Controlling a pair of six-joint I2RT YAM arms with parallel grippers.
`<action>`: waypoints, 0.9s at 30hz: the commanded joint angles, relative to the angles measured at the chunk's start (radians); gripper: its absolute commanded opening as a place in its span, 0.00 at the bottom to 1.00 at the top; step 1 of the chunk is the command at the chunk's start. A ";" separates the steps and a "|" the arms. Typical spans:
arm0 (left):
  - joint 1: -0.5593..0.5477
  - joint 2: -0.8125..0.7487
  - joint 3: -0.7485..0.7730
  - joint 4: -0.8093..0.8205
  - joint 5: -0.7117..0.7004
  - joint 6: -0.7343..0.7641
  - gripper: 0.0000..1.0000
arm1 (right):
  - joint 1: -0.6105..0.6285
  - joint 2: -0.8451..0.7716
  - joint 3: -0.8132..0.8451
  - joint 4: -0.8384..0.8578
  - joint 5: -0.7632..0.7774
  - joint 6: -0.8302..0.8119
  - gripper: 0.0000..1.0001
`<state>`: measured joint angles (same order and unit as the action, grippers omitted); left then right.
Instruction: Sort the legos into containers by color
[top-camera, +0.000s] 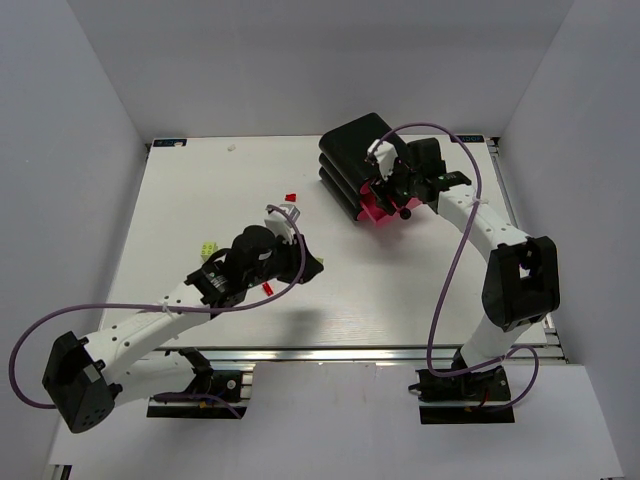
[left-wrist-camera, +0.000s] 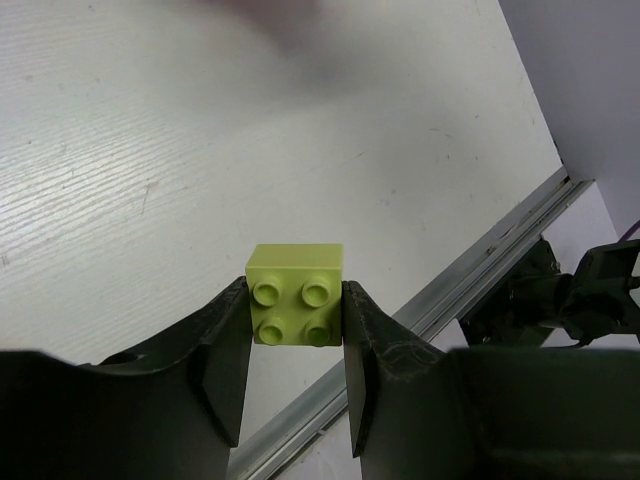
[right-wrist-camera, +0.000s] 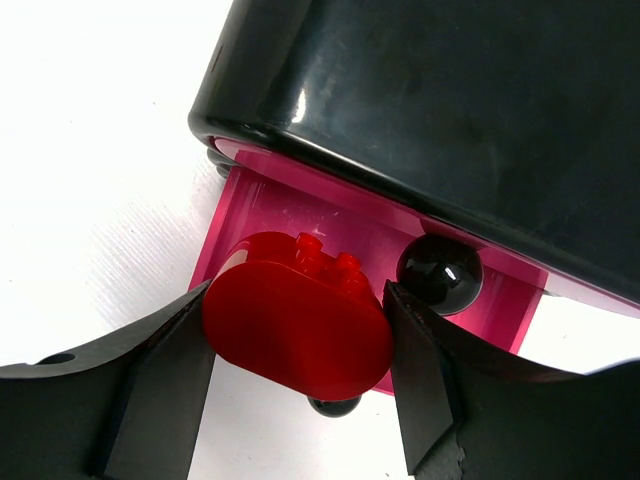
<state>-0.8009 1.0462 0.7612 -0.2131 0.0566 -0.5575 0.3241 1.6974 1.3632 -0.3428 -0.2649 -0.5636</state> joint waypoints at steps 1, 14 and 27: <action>-0.014 0.008 0.055 0.041 0.029 0.002 0.22 | -0.016 -0.008 0.037 0.008 -0.005 0.001 0.64; -0.014 0.044 0.089 0.040 0.040 -0.004 0.22 | -0.040 0.002 0.027 0.007 -0.030 0.002 0.89; -0.014 0.116 0.130 0.067 0.046 0.014 0.18 | -0.066 -0.204 -0.084 0.028 -0.131 0.114 0.34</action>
<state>-0.8089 1.1343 0.8349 -0.1825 0.0898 -0.5575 0.2676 1.6348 1.3163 -0.3592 -0.3408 -0.5285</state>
